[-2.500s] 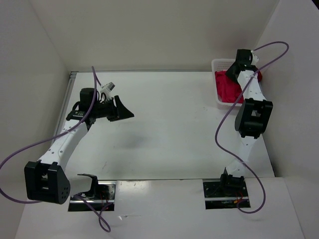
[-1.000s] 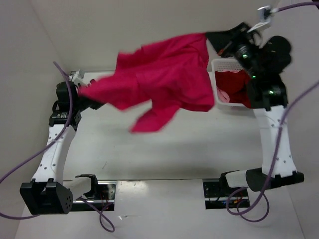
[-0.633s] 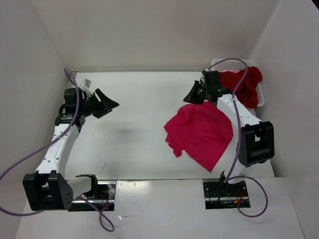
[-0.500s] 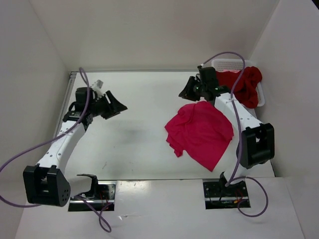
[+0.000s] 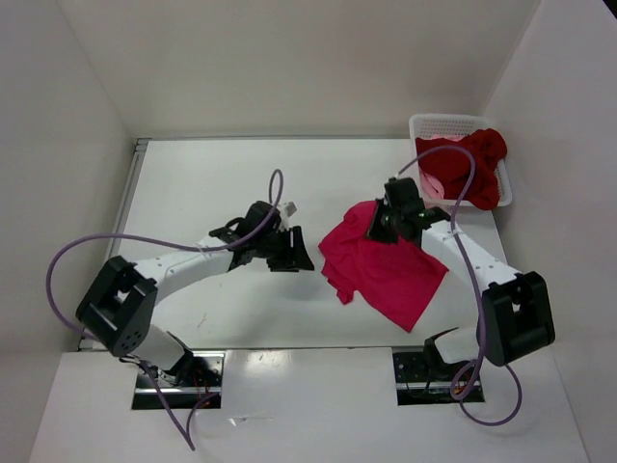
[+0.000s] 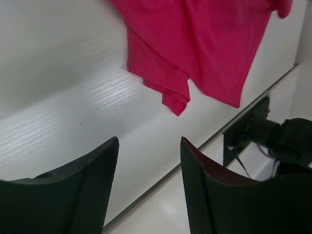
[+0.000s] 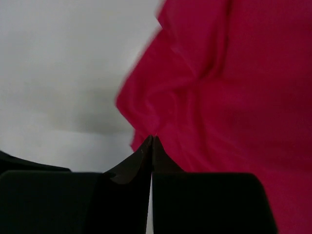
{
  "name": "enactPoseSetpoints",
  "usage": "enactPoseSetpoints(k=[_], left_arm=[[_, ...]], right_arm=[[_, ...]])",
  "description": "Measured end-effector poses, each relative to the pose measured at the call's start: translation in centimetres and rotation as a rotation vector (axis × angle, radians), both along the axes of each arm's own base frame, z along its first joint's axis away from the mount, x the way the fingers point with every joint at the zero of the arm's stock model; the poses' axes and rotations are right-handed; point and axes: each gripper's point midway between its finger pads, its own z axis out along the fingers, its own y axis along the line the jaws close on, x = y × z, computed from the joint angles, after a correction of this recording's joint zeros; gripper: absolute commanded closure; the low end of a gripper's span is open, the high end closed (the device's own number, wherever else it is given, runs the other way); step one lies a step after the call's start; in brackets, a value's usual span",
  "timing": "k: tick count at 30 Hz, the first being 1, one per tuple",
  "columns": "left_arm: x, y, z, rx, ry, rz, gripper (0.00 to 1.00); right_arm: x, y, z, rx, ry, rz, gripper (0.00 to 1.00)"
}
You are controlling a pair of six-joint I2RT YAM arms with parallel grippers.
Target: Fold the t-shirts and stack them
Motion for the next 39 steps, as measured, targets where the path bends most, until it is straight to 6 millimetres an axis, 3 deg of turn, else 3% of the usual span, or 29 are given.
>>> enactPoseSetpoints(k=[2, 4, 8, 11, 18, 21, 22, 23, 24, 27, 31, 35, 39], left_arm=[[-0.5, -1.5, -1.4, 0.014, 0.022, -0.025, 0.37], [-1.6, -3.2, -2.9, 0.026, 0.043, -0.064, 0.36], [-3.7, -5.3, -6.3, 0.067, 0.102, -0.124, 0.36], [-3.3, -5.9, -7.8, 0.082, 0.134, -0.112, 0.36], [-1.0, -8.5, -7.4, 0.032, 0.105, -0.085, 0.28], [-0.5, -10.1, -7.3, 0.017, 0.098, -0.093, 0.49], [-0.8, -10.6, -7.9, 0.022, 0.104, -0.107, 0.73], [-0.8, -10.6, -7.9, 0.026, 0.103, -0.1, 0.77], [-0.7, -10.5, -8.0, 0.032, 0.098, -0.094, 0.85], [-0.5, -9.1, -8.8, 0.047, 0.112, -0.07, 0.92], [1.3, -4.6, -8.7, 0.056, 0.127, 0.047, 0.98], [4.5, 0.8, -6.4, 0.057, 0.074, 0.192, 0.98], [6.3, 3.1, -4.3, 0.043, 0.006, 0.253, 0.99]], right_arm=[[-2.7, -0.8, -3.8, -0.038, 0.112, -0.004, 0.9], [-4.3, -1.4, -5.6, -0.063, 0.182, -0.016, 0.8], [-4.5, -1.5, -5.8, -0.054, 0.197, -0.037, 0.7], [-4.7, -1.3, -6.1, -0.045, 0.207, -0.049, 0.62], [-6.2, -0.8, -7.7, -0.029, 0.266, -0.063, 0.57], [-6.2, -0.8, -7.8, -0.023, 0.272, -0.074, 0.57], [-6.1, -0.7, -7.7, -0.012, 0.274, -0.088, 0.58], [-6.1, -0.8, -7.8, -0.01, 0.273, -0.096, 0.6], [-6.1, -0.8, -7.9, -0.008, 0.268, -0.103, 0.6], [-7.1, -1.1, -8.9, -0.014, 0.297, -0.12, 0.6], [-8.3, 0.3, -10.0, -0.032, 0.326, -0.074, 0.56], [-10.1, 2.6, -11.8, -0.074, 0.385, 0.018, 0.51], [-11.7, 5.3, -12.6, -0.111, 0.403, 0.114, 0.41]])
